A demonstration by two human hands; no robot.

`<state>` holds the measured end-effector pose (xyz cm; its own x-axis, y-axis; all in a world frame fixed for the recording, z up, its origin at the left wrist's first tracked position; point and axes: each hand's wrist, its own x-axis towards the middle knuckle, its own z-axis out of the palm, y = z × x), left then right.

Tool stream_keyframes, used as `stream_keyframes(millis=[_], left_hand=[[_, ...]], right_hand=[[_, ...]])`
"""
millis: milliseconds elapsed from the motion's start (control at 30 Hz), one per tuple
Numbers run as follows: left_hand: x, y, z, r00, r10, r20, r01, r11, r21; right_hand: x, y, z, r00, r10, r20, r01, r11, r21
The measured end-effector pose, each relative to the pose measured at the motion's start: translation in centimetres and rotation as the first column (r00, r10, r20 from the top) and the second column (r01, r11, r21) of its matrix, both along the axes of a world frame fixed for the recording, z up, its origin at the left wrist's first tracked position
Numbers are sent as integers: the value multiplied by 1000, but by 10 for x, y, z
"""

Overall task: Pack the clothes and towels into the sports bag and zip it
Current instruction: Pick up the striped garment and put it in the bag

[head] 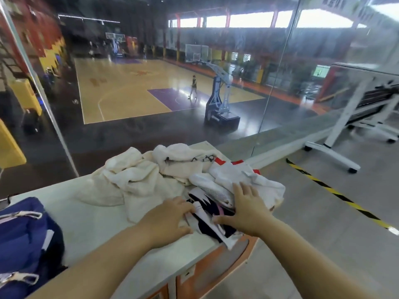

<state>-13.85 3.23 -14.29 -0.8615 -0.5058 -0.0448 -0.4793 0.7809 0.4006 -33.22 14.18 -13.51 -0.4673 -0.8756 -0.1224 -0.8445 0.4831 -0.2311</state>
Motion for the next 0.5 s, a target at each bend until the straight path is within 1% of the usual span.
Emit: stream_keyframes(millis=[100, 200, 300, 400, 500], left_hand=[[-22, -12, -8, 999, -37, 3, 38, 992, -118], [-37, -22, -14, 998, -52, 47, 58, 989, -135], [-47, -29, -18, 990, -93, 108, 110, 982, -156], [-57, -30, -20, 978, -146, 149, 169, 972, -162], [-64, -23, -22, 957, -209, 199, 260, 925, -278]], right_hand=[[8, -13, -21, 999, 39, -33, -36, 995, 94], [17, -16, -35, 989, 75, -126, -56, 987, 147], [14, -14, -42, 969, 118, -215, -100, 990, 96], [3, -6, -47, 926, 204, -317, -203, 979, 35], [-6, 5, -49, 916, 258, -307, -277, 961, -21]])
